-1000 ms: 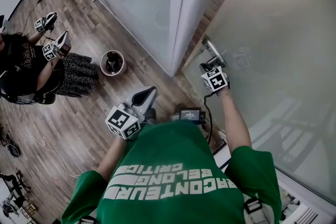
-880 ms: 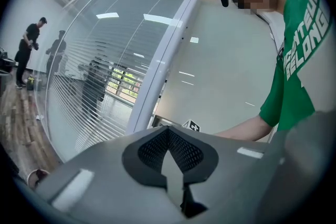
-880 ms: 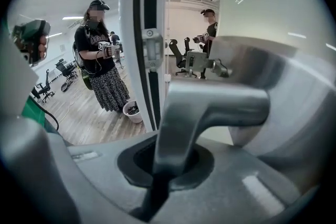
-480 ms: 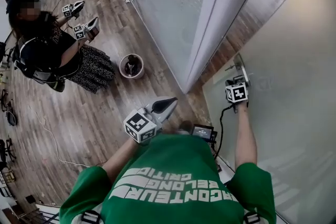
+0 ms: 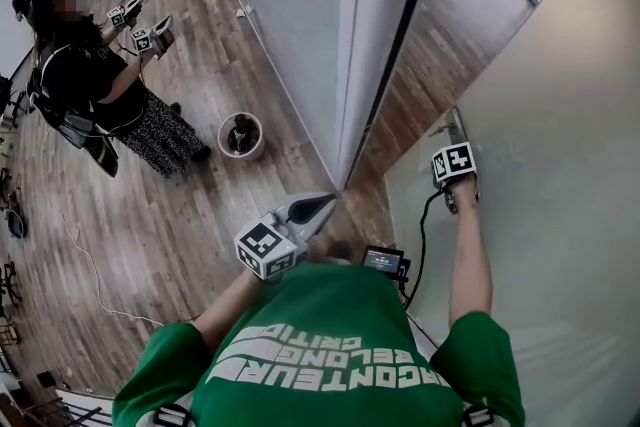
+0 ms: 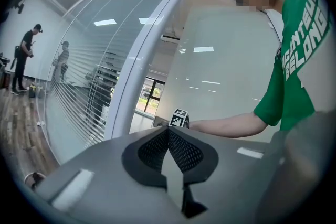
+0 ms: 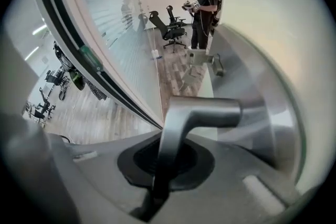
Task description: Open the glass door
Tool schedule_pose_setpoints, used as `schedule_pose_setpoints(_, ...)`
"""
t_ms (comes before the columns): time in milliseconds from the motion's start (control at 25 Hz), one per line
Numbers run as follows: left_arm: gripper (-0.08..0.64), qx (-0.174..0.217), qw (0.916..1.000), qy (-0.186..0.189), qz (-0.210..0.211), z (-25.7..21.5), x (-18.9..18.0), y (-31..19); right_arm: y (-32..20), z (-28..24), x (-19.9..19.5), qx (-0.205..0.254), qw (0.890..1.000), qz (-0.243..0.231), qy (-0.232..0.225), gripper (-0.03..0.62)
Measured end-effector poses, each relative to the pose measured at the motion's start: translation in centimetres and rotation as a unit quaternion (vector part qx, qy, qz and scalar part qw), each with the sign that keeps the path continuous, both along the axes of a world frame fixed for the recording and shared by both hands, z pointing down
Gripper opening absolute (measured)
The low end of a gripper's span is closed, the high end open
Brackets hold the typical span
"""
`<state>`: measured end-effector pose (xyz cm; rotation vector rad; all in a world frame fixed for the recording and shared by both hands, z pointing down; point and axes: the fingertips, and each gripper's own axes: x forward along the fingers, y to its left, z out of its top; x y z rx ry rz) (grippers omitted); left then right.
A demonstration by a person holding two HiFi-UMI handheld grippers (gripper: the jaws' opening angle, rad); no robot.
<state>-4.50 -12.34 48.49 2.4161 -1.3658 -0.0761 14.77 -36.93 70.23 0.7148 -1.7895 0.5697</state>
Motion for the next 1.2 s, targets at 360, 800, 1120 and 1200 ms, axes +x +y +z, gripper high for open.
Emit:
schedule_pose_setpoints(360, 0.017, 0.001, 0.9998, -0.001, 0.017, 2.2, 3.7, -1.5, -3.8, 1.7, 3.3, 0.023, 0.999, 0.023, -0.021, -0.006)
schedule_pose_setpoints(800, 0.017, 0.002, 0.9965, 0.008, 0.083, 3.5, 9.3, -5.0, -7.2, 2.4, 9.5, 0.032, 0.997, 0.064, -0.028, -0.006)
schedule_pose_setpoints(1120, 0.017, 0.020, 0.9868, 0.030, 0.158, 3.8, 13.1, -10.8, -9.2, 3.2, 13.3, 0.036, 0.993, 0.107, -0.023, -0.006)
schedule_pose_setpoints(1200, 0.017, 0.020, 0.9850, 0.034, 0.168, 4.1, 13.9, -12.1, -9.7, 3.6, 14.5, 0.037, 0.992, 0.115, -0.023, -0.006)
